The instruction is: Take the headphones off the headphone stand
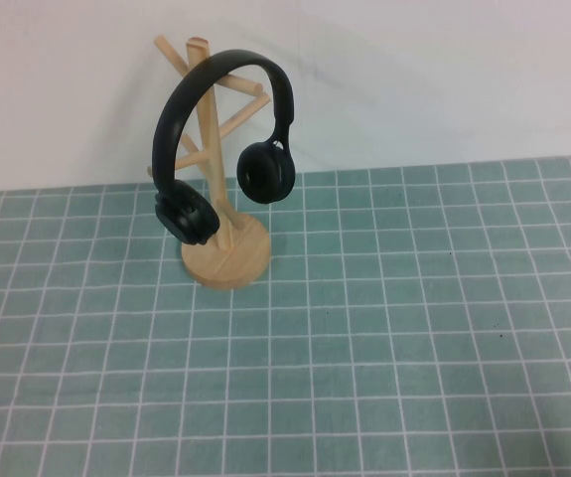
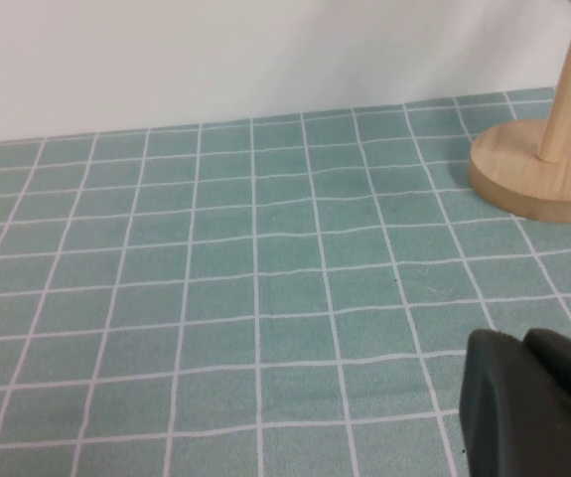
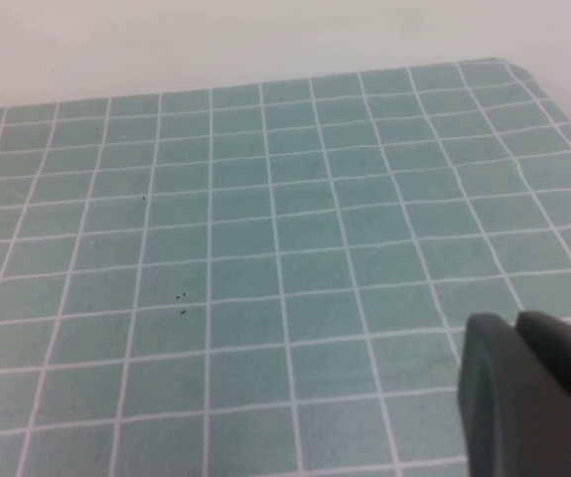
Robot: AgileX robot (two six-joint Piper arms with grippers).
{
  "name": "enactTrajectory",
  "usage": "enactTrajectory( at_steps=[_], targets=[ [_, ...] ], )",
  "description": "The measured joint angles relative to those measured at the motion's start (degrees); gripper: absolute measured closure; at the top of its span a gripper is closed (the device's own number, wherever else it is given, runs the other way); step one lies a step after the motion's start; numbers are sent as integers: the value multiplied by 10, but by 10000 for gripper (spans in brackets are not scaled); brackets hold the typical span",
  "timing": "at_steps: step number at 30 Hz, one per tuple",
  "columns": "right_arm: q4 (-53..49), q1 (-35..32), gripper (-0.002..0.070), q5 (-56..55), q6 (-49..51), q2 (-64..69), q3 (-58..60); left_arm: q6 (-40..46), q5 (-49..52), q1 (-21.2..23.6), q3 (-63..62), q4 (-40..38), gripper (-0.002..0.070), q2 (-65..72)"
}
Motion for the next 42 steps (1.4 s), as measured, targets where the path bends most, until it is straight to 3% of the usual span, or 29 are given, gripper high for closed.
enactTrajectory(
  at_steps=[34, 36, 42],
  targets=[
    [7, 0, 685, -12, 5, 0, 0, 0, 0, 0, 0, 0, 675, 0],
    [65, 0, 684, -46, 22, 0, 0, 0, 0, 0, 0, 0, 675, 0],
    [381, 0, 685, -125, 57, 0, 0, 0, 0, 0, 0, 0, 675, 0]
  ],
)
